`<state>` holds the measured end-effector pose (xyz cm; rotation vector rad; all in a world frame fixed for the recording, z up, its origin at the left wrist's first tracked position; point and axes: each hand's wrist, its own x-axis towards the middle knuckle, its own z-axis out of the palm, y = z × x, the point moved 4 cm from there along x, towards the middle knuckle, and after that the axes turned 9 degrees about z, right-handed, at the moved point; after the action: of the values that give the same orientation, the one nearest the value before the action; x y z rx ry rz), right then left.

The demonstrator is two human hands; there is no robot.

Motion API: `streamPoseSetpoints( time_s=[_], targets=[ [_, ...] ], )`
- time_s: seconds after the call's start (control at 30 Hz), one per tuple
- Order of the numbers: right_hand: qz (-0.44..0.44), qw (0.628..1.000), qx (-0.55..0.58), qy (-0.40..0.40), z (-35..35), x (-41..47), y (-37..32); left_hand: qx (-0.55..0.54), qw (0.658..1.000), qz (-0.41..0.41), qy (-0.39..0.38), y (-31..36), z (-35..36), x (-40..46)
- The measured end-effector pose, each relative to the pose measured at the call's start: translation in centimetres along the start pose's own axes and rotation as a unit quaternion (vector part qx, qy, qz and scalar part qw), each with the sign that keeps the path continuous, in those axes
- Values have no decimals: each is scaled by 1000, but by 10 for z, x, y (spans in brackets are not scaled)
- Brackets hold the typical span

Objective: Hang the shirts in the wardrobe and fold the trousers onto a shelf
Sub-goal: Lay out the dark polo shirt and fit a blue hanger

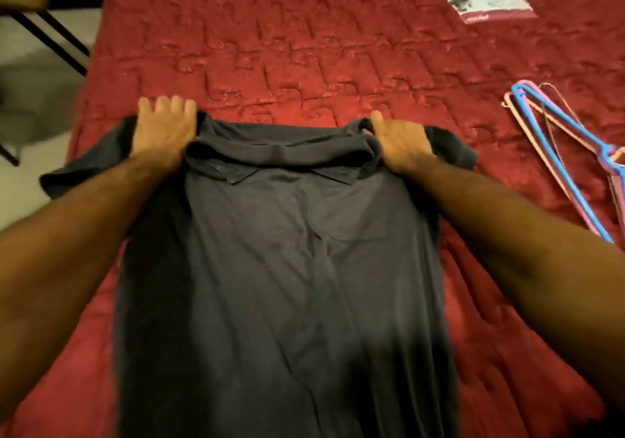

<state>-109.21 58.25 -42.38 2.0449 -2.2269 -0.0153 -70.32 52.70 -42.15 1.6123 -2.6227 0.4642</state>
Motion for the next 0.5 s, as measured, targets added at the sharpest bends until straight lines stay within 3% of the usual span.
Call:
streamPoseSetpoints(
  time_s=[0.17, 0.3, 0.5],
  targets=[
    [128, 979, 157, -4, -10, -130, -18, -74, 994, -72, -48, 90, -46, -147],
    [107, 975, 193, -5, -16, -283, -28, -181, 980, -5, -82, 162, -88, -285],
    [68, 978, 177, -86, -34, -419, -33, -120, 980, 109, -111, 227, -143, -428]
  ],
)
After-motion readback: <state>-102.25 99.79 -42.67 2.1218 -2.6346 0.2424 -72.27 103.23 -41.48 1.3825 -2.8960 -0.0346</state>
